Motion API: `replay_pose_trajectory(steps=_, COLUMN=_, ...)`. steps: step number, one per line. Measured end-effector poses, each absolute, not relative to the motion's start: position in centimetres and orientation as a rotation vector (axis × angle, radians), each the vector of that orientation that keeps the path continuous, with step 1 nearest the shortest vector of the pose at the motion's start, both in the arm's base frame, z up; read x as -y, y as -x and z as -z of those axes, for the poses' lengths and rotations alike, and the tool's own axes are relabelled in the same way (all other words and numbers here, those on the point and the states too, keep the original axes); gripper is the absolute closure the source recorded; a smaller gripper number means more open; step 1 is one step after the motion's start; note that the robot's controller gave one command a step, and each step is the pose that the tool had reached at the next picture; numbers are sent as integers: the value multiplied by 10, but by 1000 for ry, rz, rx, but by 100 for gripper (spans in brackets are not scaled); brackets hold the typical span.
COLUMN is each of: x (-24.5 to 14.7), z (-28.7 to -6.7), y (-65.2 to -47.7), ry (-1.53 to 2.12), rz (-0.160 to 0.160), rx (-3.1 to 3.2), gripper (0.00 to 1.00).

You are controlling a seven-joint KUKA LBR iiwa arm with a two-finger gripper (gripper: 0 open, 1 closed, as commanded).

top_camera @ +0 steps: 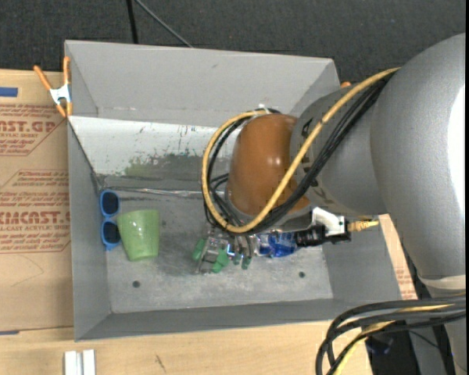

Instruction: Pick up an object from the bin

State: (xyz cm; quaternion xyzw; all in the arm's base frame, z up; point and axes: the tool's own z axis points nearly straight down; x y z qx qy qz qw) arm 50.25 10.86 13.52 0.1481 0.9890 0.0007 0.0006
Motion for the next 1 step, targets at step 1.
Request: replay_pose_trajectory(steps=1, x=-109, z=-137, y=-502, ry=-464, rz=-2, rx=-3107, gripper=100)
